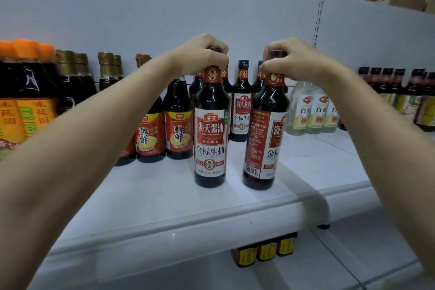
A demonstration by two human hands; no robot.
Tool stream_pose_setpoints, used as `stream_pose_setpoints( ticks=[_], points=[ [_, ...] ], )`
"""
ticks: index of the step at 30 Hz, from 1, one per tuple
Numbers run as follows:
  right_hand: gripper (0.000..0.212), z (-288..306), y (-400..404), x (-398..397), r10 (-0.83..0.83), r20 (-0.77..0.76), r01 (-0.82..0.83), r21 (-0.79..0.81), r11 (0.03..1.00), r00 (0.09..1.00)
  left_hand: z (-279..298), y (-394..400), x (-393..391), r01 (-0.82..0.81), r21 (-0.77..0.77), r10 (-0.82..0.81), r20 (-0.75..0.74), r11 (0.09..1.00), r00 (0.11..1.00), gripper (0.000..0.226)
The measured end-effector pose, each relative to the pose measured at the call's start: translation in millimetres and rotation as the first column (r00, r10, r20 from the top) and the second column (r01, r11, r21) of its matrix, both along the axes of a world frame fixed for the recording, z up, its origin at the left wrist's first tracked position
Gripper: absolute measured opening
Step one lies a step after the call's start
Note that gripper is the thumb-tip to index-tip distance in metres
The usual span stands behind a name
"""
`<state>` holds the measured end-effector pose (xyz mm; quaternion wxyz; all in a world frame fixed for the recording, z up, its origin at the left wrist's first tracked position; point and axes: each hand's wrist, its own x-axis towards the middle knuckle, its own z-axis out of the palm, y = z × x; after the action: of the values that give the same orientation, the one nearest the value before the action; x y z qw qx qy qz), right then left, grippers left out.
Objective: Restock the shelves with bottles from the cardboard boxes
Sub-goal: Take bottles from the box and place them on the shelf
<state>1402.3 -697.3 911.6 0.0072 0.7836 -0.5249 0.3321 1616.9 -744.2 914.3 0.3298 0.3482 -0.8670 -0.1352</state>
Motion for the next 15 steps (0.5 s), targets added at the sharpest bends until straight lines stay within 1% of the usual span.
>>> stream_pose_setpoints(
  ticks=[3,8,10,12,15],
  points=[
    [0.01,0.3,-5.0,6.4,0.025,-0.004,-0.025,0.016,1.0,1.0,-1.8,0.0,-1.2,-0.009,0.01,0.009,-0.026,1.0,1.0,0.033],
    [0.011,-0.4,-7.6,3.1,0.053,0.032,-0.054,0.015,0.998,0.998,-2.8,-1.2,-2.4,-0.036,0.0,0.036,-0.045,0.999,0.998,0.032],
    [0.012,-0.8,-6.9,1.5,0.06,0.032,-0.06,0.008,0.998,0.998,-3.7,1.2,-0.8,-0.026,-0.008,0.025,-0.058,1.0,0.998,0.029],
    [0.013,-0.8,-7.1,2.3,0.059,0.022,-0.059,0.003,0.998,0.998,-4.5,4.0,1.3,-0.025,-0.025,0.024,-0.049,0.999,0.999,0.021],
    [0.013,-1.1,-7.6,5.4,0.047,0.002,-0.047,-0.005,0.999,0.999,-5.0,7.7,1.9,-0.084,-0.041,0.083,-0.02,0.996,0.996,0.021]
  ],
)
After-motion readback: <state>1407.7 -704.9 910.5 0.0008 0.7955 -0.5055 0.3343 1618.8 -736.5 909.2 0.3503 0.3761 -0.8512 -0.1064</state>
